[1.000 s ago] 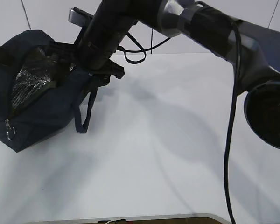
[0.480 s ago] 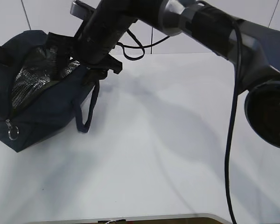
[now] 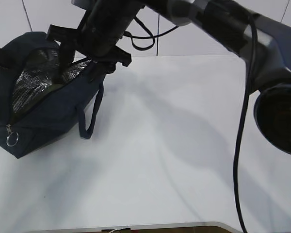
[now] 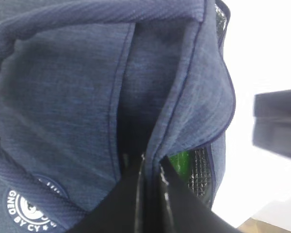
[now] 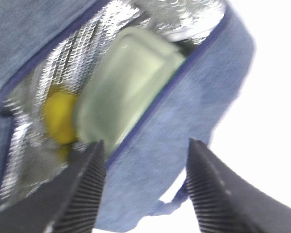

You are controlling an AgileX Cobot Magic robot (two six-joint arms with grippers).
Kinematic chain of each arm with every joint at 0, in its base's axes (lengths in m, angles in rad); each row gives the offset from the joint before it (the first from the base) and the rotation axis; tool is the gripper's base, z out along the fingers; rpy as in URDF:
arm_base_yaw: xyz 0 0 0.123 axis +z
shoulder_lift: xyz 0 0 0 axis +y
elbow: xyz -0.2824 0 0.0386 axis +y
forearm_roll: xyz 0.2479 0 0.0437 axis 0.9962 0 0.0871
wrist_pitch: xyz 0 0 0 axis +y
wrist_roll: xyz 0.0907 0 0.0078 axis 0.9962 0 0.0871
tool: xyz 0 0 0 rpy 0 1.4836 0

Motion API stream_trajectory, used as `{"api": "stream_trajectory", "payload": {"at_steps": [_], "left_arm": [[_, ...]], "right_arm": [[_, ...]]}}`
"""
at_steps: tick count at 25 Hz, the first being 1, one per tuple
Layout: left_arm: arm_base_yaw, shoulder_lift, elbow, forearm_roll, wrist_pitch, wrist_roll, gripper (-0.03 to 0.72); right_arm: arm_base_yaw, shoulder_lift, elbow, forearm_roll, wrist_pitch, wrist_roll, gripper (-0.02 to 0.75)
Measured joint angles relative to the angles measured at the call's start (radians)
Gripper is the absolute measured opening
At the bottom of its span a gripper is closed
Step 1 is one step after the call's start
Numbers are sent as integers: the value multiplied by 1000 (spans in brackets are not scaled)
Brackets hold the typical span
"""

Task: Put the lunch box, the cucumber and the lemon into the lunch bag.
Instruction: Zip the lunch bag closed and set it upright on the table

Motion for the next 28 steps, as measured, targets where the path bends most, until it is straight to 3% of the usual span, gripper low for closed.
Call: {"api": "stream_trajectory", "payload": {"at_steps": [8, 17, 28], "left_arm": [[0, 0, 0, 0, 1, 0, -15], [0, 0, 0, 0, 1, 0, -15], [4, 0, 0, -4, -18, -48, -15]], "right_arm": [[0, 0, -82, -112, 56, 28, 421], [0, 2, -82, -237, 58, 77, 409], [0, 13, -84, -253, 58, 147, 407]]}}
